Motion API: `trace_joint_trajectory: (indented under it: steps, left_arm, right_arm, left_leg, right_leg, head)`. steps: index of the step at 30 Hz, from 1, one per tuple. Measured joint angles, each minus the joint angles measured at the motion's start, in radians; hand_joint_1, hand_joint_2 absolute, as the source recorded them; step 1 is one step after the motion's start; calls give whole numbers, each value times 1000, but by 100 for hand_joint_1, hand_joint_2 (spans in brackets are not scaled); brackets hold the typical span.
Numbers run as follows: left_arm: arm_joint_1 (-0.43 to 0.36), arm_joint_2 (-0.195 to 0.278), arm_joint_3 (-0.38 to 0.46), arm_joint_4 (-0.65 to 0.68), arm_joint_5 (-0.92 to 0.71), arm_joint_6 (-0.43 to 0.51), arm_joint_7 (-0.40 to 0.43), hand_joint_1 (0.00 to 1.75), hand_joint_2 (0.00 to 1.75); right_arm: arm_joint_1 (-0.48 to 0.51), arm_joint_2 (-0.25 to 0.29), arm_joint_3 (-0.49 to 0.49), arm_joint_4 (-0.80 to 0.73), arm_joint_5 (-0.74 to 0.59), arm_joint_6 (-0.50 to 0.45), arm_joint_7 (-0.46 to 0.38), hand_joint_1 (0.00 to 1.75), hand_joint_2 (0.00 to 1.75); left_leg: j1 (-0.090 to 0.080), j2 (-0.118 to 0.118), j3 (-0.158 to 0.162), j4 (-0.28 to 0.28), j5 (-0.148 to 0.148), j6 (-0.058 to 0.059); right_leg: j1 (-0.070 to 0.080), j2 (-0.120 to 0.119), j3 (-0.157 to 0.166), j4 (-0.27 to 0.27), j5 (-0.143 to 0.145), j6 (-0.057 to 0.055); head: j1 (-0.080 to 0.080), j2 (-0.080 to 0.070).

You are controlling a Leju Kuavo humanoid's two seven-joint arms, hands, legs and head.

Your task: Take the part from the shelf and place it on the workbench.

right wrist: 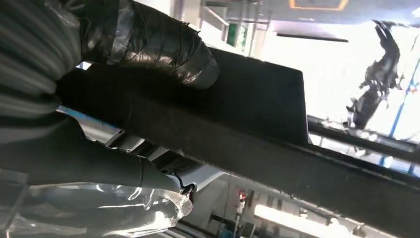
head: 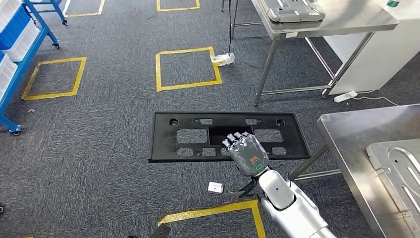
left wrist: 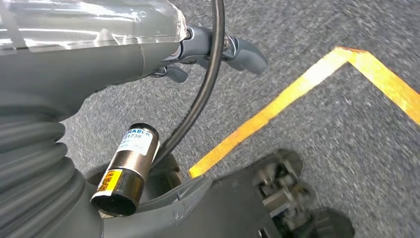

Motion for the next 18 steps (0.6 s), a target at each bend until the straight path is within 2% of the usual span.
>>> trace_joint_trajectory:
  steps: [1,2,3,4,5,6,7,8,9,10,11,12,13,14,15,16,17,18]
  left_arm:
    - [-2,-1,0,0,0,-2,0,0,175]
    - [-5,-2,0,0,0,-3,-1,0,175]
    - [-6,-2,0,0,0,-4,-1,0,175]
    - [-7,-2,0,0,0,-5,-1,0,175]
    - [-6,-2,0,0,0,-5,-1,0,175]
    - [-5,-2,0,0,0,-6,0,0,175]
    - [-4,-2,0,0,0,-6,0,0,175]
    - [-4,-2,0,0,0,-7,1,0,175]
    - [-5,-2,0,0,0,-8,1,0,175]
    - [-6,-2,0,0,1,-9,1,0,175]
    - [-7,-3,0,0,2,-10,1,0,175]
    - [-8,-4,0,0,3,-10,1,0,175]
    - [-9,-4,0,0,4,-10,1,0,175]
    - [-10,-5,1,0,5,-10,1,0,175]
    - [-12,-6,1,0,6,-10,1,0,175]
    - [-15,-7,1,-1,6,-10,0,0,175]
    - [-17,-9,1,-1,5,-10,-1,0,175]
    - [-18,-11,1,-1,5,-10,-1,0,175]
  right_arm:
    - [-14,-6,1,2,12,15,-3,168,175]
    - [-33,-12,4,6,24,31,-6,168,175]
    - [-54,-16,8,10,33,47,-9,168,175]
    - [-77,-18,13,14,39,63,-12,168,175]
    - [-100,-19,21,18,44,79,-16,168,175]
    - [-120,-20,28,22,48,94,-20,168,175]
    - [-137,-21,35,27,51,108,-25,168,175]
    - [-154,-22,43,31,55,120,-29,168,175]
    - [-169,-22,49,36,57,131,-32,168,175]
    - [-184,-23,55,40,58,139,-35,168,175]
    - [-199,-23,60,43,58,146,-37,168,175]
    - [-212,-23,66,46,57,151,-37,168,175]
    - [-222,-24,70,49,56,155,-37,168,175]
    - [-230,-25,75,52,52,159,-36,168,175]
    - [-234,-27,78,55,48,160,-35,168,175]
    - [-236,-30,81,58,44,161,-32,168,175]
    - [-239,-33,84,61,41,161,-30,168,175]
    - [-242,-35,86,63,38,160,-27,168,175]
  left_leg:
    - [1,-5,1,5,-7,-5]
    - [4,-24,-4,24,-21,-8]
    - [6,-52,-22,66,-46,-10]
    - [8,-84,-49,127,-76,-11]
    - [9,-104,-85,198,-105,-12]
    - [10,-114,-119,258,-122,-13]
    - [10,-119,-140,288,-120,-14]
    - [10,-121,-143,278,-96,-13]
    - [10,-126,-129,231,-57,-11]
    - [11,-143,-106,164,-15,-9]
    - [13,-165,-81,100,15,-8]
    - [15,-183,-64,57,31,-6]
    - [15,-196,-56,34,36,-4]
    - [14,-196,-53,30,33,-2]
    - [13,-186,-53,26,36,4]
    - [13,-174,-50,19,40,11]
    - [14,-163,-46,11,44,19]
    - [15,-150,-43,3,48,25]
  right_leg:
    - [-3,12,3,-5,3,-6]
    - [-6,24,6,-11,6,-14]
    - [-10,36,10,-15,9,-21]
    - [-9,49,11,-16,9,-25]
    - [-9,63,11,-15,10,-28]
    - [-8,80,10,-14,9,-30]
    - [-8,95,11,-11,8,-30]
    - [-7,111,11,-8,7,-29]
    - [-8,126,11,-4,5,-28]
    - [-9,140,10,1,2,-25]
    - [-9,154,6,8,-2,-20]
    - [-10,166,2,13,-3,-15]
    - [-12,177,-4,16,-3,-9]
    - [-14,188,-8,16,-1,-2]
    - [-16,198,-11,11,1,5]
    - [-17,193,-12,12,-1,11]
    - [-16,171,-19,23,-10,16]
    - [-15,139,-35,54,-29,20]
  head:
    - [0,0]
    - [0,0]
    - [-1,0]
    - [-1,0]
    - [-2,0]
    - [-2,0]
    - [-2,0]
    - [-2,0]
    - [-2,0]
    - [-2,0]
    - [-2,0]
    - [-2,0]
    - [-2,0]
    - [-2,0]
    - [-2,0]
    - [-2,0]
    - [0,0]
    - [2,0]
